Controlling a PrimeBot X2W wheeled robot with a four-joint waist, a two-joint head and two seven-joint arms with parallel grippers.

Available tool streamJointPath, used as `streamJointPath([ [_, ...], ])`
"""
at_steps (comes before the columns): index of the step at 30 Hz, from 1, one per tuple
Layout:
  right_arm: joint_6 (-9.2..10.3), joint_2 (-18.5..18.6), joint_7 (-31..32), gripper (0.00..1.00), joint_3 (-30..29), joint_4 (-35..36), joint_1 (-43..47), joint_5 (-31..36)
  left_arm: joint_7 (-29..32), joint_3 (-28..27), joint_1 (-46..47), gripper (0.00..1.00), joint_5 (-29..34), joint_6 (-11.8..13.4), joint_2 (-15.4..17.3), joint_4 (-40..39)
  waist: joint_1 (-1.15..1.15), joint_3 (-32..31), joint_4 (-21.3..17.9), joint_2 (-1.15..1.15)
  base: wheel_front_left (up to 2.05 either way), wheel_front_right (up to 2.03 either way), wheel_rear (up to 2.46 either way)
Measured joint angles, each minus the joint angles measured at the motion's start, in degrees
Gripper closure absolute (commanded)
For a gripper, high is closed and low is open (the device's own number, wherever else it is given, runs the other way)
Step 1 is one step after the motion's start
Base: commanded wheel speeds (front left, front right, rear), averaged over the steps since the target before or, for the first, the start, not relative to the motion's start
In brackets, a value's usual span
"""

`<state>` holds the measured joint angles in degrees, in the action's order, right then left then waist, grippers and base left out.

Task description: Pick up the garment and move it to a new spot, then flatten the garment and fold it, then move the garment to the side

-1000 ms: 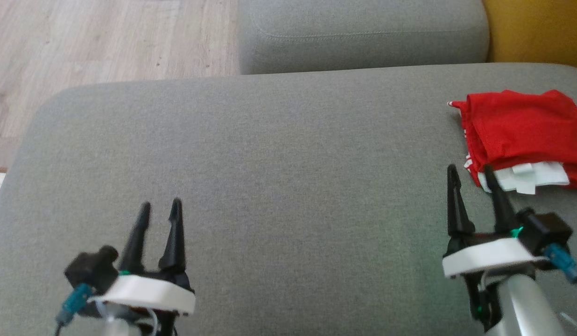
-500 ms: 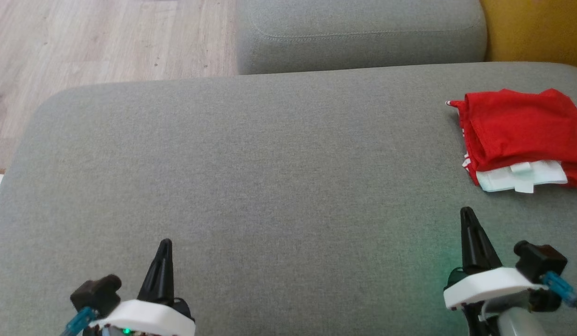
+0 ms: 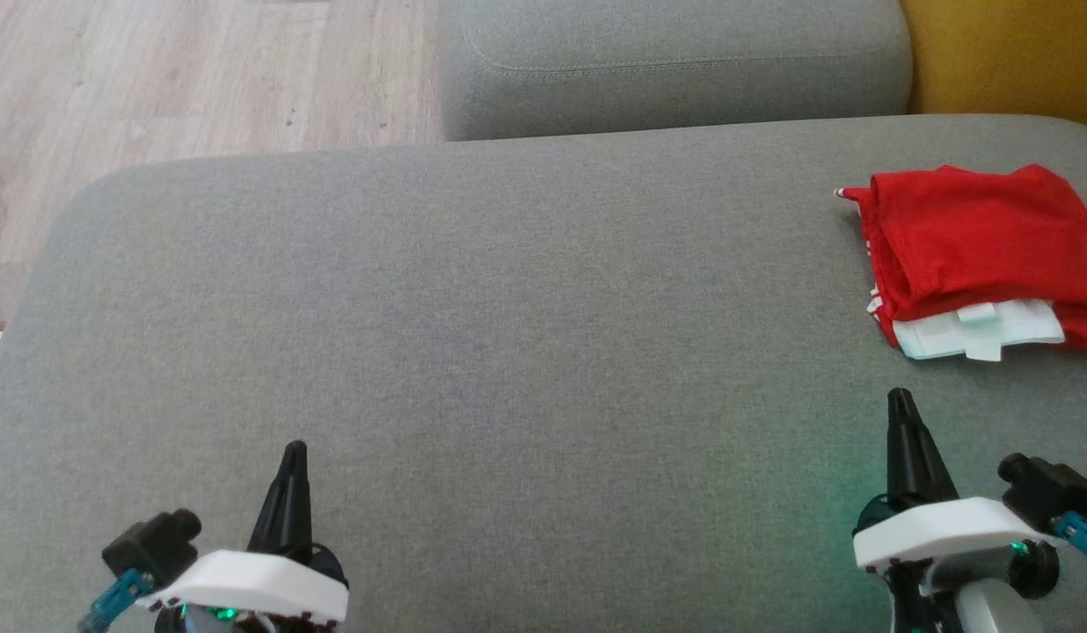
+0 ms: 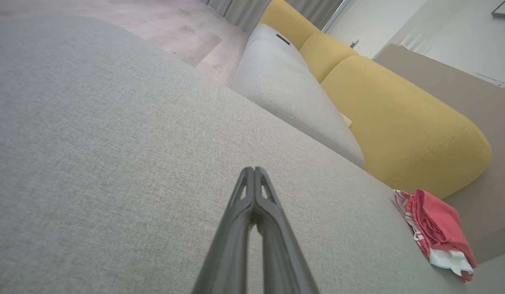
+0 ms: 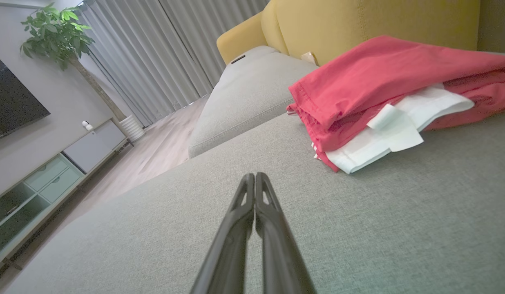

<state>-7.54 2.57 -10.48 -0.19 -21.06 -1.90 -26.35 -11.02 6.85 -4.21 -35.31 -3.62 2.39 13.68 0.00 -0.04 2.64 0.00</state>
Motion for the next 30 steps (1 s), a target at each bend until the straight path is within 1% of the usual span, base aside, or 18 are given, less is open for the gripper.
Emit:
streamJointPath([
  [3,0.0,0.0,0.5,1.0,-0.2,0.1,0.0,-1.9,0.6,-0.2,0.0,1.0,-1.7,-0.4,0.0,0.1,0.0,0.0,-0.1,0.0,0.0,0.0,0.0],
  [30,0.0,0.0,5.0,1.0,-2.1,1.5,-0.1,-19.3,4.9,-2.5,1.3,1.0,-17.0,-1.0,0.1,0.7,0.0,0.1,-0.8,0.0,0.0,0.0,0.0],
])
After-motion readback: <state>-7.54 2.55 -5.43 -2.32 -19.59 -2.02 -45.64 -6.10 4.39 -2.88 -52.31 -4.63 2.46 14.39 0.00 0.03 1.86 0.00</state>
